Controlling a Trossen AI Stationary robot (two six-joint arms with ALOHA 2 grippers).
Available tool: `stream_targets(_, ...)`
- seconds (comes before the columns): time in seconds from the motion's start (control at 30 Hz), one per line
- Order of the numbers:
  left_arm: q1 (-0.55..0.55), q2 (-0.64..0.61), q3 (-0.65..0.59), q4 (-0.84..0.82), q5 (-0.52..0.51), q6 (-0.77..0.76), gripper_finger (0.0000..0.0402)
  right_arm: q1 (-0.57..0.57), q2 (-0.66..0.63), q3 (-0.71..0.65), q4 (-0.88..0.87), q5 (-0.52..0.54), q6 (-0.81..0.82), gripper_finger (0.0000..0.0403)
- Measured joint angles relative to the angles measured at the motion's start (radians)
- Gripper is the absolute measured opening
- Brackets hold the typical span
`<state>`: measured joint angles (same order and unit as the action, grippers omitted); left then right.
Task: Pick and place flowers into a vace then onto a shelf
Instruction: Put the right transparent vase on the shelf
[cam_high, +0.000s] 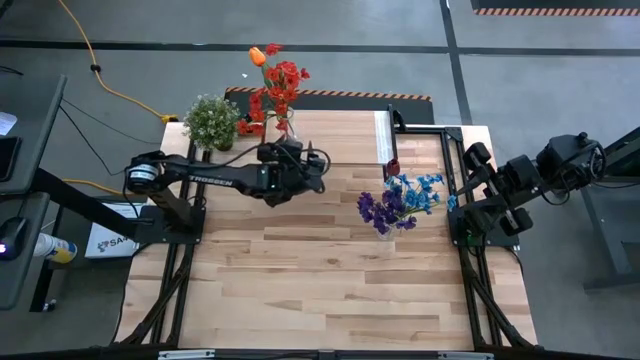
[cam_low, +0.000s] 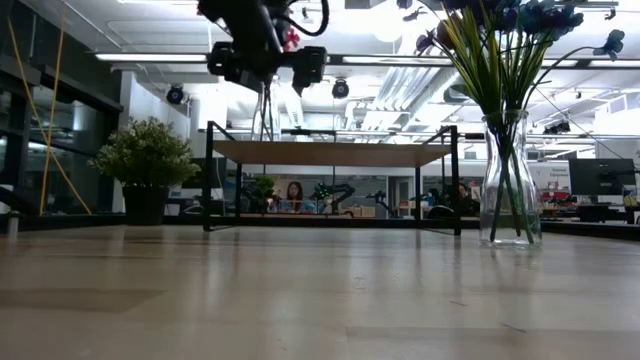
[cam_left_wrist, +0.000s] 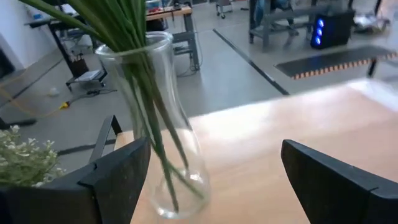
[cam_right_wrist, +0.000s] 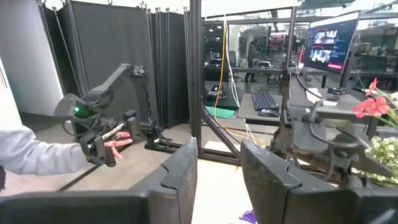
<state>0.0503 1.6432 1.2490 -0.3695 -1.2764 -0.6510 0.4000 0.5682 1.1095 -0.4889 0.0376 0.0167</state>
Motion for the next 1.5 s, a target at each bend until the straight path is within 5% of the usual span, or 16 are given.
stream_targets(1.0,-0.459,-0.076,0.103,-0.015,-0.029,0.002,0.0392,0.000,0.000,0.000,0.001,-0.020,0.020,0.0114)
stream_targets(1.5,-0.603,-0.076,0.131,0.018,0.098,0.000,0.0392,0.000,0.000,0.000,-0.094,-0.158,0.189,0.0114)
